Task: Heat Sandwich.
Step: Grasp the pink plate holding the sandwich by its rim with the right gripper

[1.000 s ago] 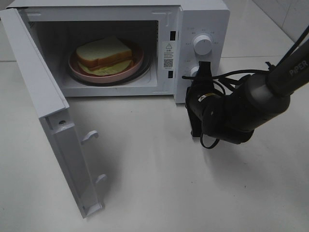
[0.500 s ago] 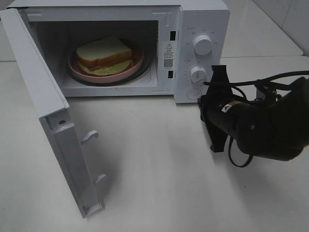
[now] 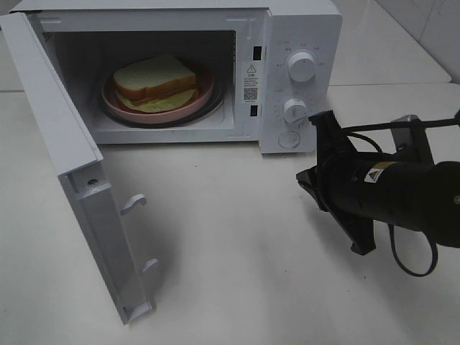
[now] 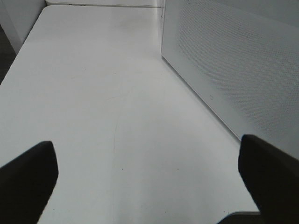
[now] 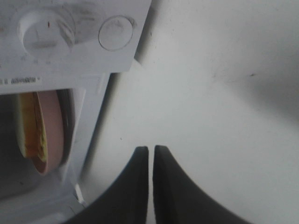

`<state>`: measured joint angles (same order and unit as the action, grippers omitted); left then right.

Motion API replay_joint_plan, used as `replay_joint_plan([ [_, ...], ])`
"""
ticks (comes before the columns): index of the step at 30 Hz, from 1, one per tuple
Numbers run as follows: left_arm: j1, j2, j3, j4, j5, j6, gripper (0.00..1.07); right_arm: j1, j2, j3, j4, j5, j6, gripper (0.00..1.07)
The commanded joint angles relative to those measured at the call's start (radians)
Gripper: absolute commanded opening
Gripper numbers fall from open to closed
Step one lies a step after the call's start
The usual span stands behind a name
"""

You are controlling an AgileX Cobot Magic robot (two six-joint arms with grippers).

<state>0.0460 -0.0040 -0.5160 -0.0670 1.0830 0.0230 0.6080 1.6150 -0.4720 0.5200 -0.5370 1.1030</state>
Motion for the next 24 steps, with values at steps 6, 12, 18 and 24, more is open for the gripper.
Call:
replay_joint_plan([
  [6, 0.003, -0.006, 0.001, 0.0, -0.009, 0.002, 0.98, 0.0, -0.137, -0.004, -0.017, 0.303, -0.425, 0.05],
  [12, 0.003, -0.006, 0.001, 0.0, -0.009, 0.002, 0.98, 0.0, -0.162, -0.059, -0.05, 0.505, -0.612, 0.06],
  [18, 0.003, -0.006, 0.001, 0.0, -0.009, 0.002, 0.98, 0.0, -0.161, -0.146, -0.105, 0.672, -0.722, 0.06],
  [24, 0.003, -0.006, 0.001, 0.0, -0.009, 0.002, 0.98, 0.0, -0.161, -0.256, -0.136, 0.875, -0.916, 0.07],
])
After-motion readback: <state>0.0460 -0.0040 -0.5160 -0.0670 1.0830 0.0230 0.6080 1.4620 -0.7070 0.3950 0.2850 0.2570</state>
